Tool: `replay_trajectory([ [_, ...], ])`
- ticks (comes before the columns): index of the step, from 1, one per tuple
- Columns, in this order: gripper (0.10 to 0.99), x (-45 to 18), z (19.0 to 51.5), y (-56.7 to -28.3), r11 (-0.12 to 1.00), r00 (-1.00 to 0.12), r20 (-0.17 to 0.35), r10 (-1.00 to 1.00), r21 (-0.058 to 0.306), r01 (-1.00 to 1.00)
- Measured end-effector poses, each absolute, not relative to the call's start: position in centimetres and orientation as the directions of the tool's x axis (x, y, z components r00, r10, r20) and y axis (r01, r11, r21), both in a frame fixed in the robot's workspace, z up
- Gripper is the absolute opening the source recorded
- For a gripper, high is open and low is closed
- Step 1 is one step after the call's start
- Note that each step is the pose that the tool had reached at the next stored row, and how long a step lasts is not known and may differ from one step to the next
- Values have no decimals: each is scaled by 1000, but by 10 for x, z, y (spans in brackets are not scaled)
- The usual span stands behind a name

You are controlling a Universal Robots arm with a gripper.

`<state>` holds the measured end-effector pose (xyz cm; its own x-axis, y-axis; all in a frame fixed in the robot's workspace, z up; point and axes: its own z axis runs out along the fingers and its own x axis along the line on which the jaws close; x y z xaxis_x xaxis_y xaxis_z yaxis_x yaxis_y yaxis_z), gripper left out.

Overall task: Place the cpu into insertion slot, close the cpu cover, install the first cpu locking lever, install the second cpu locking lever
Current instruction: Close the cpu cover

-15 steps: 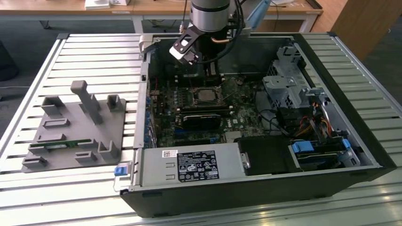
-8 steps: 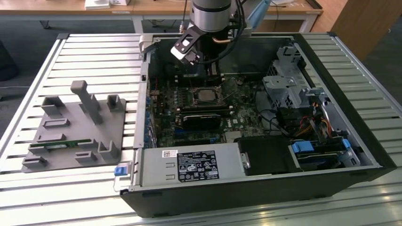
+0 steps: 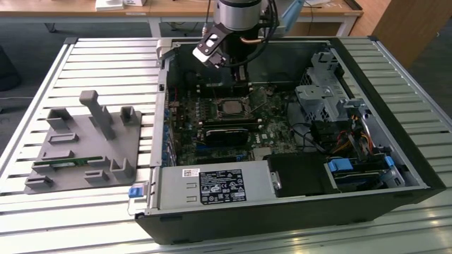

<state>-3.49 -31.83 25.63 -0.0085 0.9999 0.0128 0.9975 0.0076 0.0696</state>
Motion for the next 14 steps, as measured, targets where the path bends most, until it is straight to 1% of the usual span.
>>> replay_trajectory([
  [14,106,-13,257,-318,7,-8,18,1000,70,998],
])
